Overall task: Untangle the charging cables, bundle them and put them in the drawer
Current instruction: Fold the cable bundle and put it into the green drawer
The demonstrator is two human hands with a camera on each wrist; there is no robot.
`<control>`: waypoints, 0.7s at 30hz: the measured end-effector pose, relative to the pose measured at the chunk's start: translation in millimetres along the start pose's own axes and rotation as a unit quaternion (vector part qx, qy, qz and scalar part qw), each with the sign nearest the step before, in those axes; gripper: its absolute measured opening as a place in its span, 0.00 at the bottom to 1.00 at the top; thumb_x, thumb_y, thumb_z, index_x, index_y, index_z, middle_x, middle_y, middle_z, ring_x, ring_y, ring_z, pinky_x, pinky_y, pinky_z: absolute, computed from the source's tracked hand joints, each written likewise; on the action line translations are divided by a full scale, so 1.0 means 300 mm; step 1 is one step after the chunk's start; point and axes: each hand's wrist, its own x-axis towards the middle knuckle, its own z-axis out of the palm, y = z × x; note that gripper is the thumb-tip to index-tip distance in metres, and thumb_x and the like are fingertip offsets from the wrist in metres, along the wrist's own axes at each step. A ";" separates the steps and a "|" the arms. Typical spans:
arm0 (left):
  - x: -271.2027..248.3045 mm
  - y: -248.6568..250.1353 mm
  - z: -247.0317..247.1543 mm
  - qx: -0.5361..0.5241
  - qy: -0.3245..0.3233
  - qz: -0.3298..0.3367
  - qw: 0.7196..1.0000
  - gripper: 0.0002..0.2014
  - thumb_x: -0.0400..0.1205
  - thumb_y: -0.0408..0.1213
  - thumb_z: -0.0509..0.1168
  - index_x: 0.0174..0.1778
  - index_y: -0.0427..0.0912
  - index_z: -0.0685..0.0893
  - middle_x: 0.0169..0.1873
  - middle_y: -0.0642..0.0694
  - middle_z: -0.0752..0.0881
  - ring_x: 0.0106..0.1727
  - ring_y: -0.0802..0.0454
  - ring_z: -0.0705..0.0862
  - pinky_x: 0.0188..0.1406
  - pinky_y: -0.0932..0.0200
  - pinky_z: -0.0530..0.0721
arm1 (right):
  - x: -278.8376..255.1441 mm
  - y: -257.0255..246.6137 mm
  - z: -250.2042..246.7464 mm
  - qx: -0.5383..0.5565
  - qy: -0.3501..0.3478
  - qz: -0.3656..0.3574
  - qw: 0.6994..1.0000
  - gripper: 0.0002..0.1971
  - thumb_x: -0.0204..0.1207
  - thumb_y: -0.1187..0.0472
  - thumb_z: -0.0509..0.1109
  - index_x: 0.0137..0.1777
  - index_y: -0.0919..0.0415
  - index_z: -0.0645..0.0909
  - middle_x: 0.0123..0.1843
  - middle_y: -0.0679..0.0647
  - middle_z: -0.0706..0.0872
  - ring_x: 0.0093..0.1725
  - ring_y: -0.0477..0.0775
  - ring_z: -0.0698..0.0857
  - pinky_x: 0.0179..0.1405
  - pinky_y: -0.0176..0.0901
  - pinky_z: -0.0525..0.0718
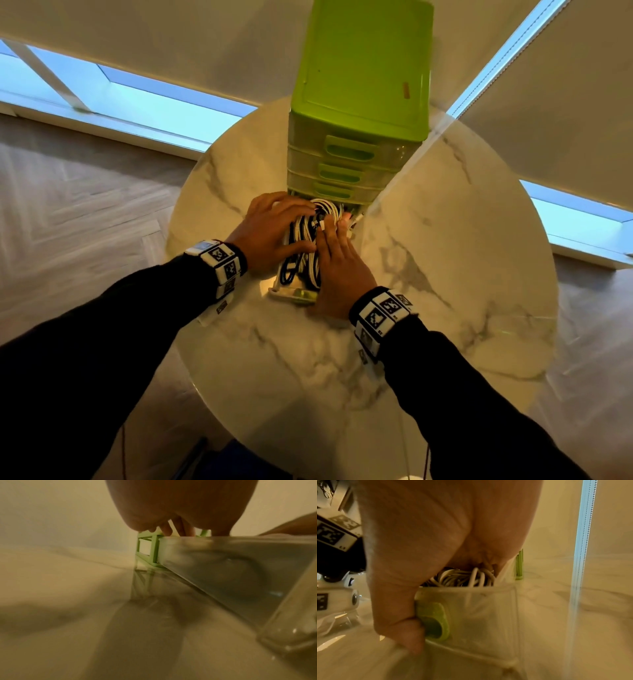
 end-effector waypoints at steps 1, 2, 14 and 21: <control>-0.002 -0.013 -0.003 -0.025 0.054 -0.030 0.998 0.41 0.76 0.73 0.62 0.74 0.43 0.75 0.73 0.43 0.77 0.75 0.41 0.73 0.76 0.40 0.69 | 0.001 0.001 0.000 -0.001 0.002 -0.001 1.000 0.73 0.61 0.33 0.80 0.86 0.71 0.34 0.86 0.70 0.29 0.85 0.74 0.30 0.82 0.54 0.29; 0.005 -0.027 -0.008 -0.069 0.103 -0.066 0.990 0.44 0.73 0.72 0.68 0.73 0.40 0.73 0.70 0.40 0.76 0.71 0.39 0.74 0.70 0.40 0.75 | 0.003 0.002 0.002 -0.002 0.004 -0.003 1.000 0.73 0.61 0.34 0.80 0.86 0.71 0.35 0.87 0.70 0.30 0.85 0.75 0.31 0.80 0.54 0.27; 0.177 -0.056 -0.096 -0.232 -0.002 -0.109 0.967 0.58 0.66 0.45 0.86 0.85 0.39 0.56 0.82 0.42 0.68 0.78 0.53 0.70 0.77 0.55 0.71 | 0.066 0.079 -0.049 -0.009 -0.033 -0.028 0.999 0.76 0.57 0.32 0.83 0.87 0.68 0.33 0.88 0.67 0.30 0.86 0.71 0.30 0.88 0.60 0.40; 0.199 -0.067 -0.130 -0.190 -0.011 -0.135 0.972 0.39 0.80 0.51 0.74 0.81 0.40 0.63 0.77 0.42 0.78 0.73 0.42 0.81 0.70 0.46 0.80 | 0.184 0.122 -0.095 0.047 -0.015 0.003 0.999 0.80 0.50 0.29 0.83 0.88 0.63 0.34 0.90 0.62 0.39 0.89 0.66 0.41 0.88 0.57 0.48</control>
